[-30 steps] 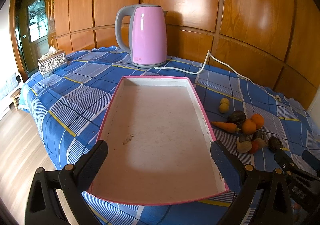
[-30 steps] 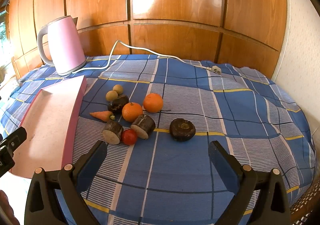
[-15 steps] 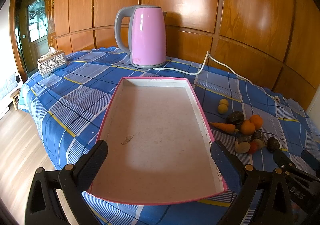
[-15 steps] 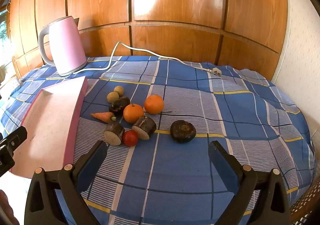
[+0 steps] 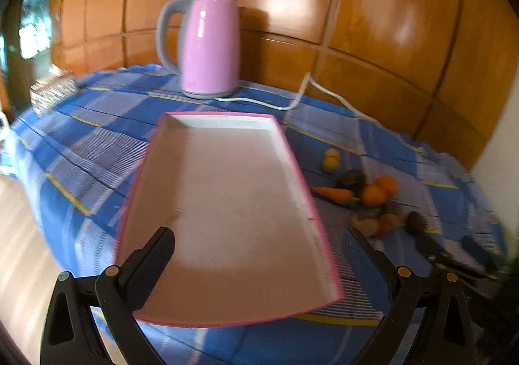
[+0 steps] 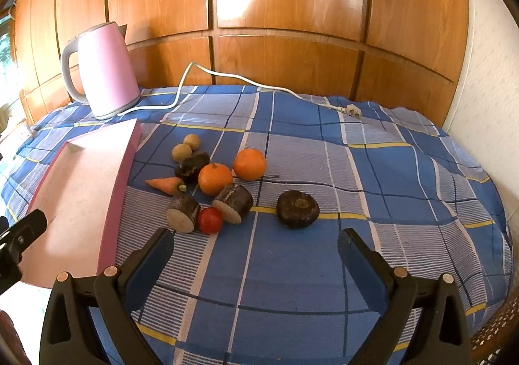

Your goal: Organize fruits

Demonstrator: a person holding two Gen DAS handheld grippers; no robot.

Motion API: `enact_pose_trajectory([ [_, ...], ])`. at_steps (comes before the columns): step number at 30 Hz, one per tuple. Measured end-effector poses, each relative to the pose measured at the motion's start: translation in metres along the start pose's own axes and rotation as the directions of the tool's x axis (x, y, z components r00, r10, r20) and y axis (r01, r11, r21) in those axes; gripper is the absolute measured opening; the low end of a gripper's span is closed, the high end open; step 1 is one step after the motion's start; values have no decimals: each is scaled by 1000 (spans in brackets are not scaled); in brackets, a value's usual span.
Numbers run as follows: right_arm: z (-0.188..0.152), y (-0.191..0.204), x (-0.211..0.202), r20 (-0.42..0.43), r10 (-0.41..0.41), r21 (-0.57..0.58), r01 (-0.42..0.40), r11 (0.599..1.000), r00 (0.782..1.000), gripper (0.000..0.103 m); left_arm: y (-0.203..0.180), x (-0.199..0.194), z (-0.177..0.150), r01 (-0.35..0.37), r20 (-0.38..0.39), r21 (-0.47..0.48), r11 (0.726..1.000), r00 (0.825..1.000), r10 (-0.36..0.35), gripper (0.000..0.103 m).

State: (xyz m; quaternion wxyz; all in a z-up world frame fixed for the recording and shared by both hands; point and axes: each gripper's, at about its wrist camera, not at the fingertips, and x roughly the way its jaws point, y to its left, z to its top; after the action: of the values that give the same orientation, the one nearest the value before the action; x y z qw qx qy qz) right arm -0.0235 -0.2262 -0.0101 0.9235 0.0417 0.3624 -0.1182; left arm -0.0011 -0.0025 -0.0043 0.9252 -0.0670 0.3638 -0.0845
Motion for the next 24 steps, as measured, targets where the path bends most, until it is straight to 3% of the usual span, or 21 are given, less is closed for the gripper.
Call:
enact_pose_trajectory([
  [6,-2,-13,9,-29,-8,38,10,999,1000,103,-10,5,6,42,-36,30,999,999,-41,103],
  [12,-4,-41,17,-58,-46,93,51,994,997,103,-26,21,13,96,-104,126,987,991,-83,101],
  [14,-6,-51,19,-69,-60,108,67,992,996,103,-34,24,18,134,-116,159,978,986,-117,95],
  [18,-14,-66,25,-92,-77,129,88,988,993,103,-53,40,28,219,-189,228,948,966,-178,69],
  [24,-19,-87,29,-101,-106,159,121,980,989,103,-84,63,35,309,-291,330,892,932,-216,47],
])
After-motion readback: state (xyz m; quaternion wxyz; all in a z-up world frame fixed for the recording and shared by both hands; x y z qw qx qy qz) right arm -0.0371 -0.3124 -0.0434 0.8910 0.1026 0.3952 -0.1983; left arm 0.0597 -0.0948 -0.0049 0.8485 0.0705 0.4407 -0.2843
